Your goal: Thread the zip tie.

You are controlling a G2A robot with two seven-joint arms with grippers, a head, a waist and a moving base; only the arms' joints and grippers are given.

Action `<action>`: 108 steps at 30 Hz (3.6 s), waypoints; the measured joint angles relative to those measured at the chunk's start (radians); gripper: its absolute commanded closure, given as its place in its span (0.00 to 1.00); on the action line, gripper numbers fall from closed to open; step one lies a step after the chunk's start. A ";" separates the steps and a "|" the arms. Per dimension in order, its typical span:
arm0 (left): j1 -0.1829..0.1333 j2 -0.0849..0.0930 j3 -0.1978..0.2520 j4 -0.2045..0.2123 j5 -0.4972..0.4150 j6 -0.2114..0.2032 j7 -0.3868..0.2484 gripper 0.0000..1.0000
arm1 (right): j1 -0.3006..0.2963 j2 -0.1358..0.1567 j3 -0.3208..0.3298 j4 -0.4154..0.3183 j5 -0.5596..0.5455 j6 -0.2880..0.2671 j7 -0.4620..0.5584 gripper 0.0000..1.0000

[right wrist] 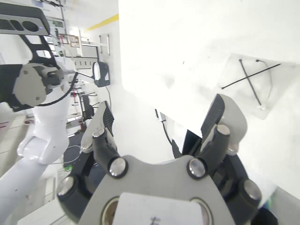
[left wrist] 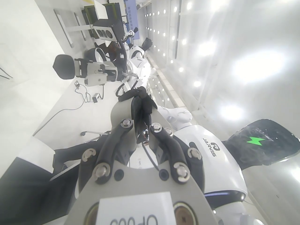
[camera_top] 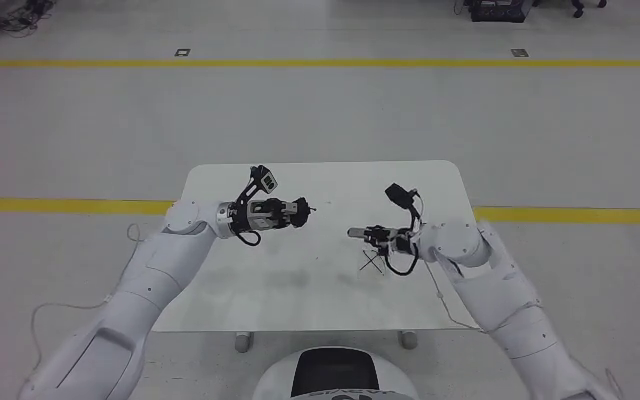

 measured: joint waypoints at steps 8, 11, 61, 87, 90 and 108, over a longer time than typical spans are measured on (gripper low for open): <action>0.000 0.000 0.000 0.000 0.000 0.000 0.000 1.00 | 0.172 -0.014 -0.163 0.130 -0.207 -0.057 0.153 0.00; 0.000 0.000 0.000 0.000 0.000 0.000 0.000 1.00 | 0.184 -0.016 -0.187 0.142 -0.228 -0.084 0.165 0.00; 0.000 0.000 0.000 0.000 0.000 0.000 0.000 1.00 | 0.308 -0.053 -0.432 0.340 -0.489 -0.455 0.250 0.00; 0.000 0.000 0.000 0.000 0.000 0.000 0.000 1.00 | 0.253 -0.040 -0.425 0.275 -0.595 -0.419 0.204 0.57; 0.000 0.000 0.000 0.000 0.000 0.000 0.000 1.00 | 0.253 -0.041 -0.425 0.282 -0.600 -0.423 0.199 0.59; 0.000 0.000 0.000 0.000 0.000 0.000 0.000 1.00 | 0.292 -0.076 -0.456 0.430 -0.589 -0.447 0.116 0.66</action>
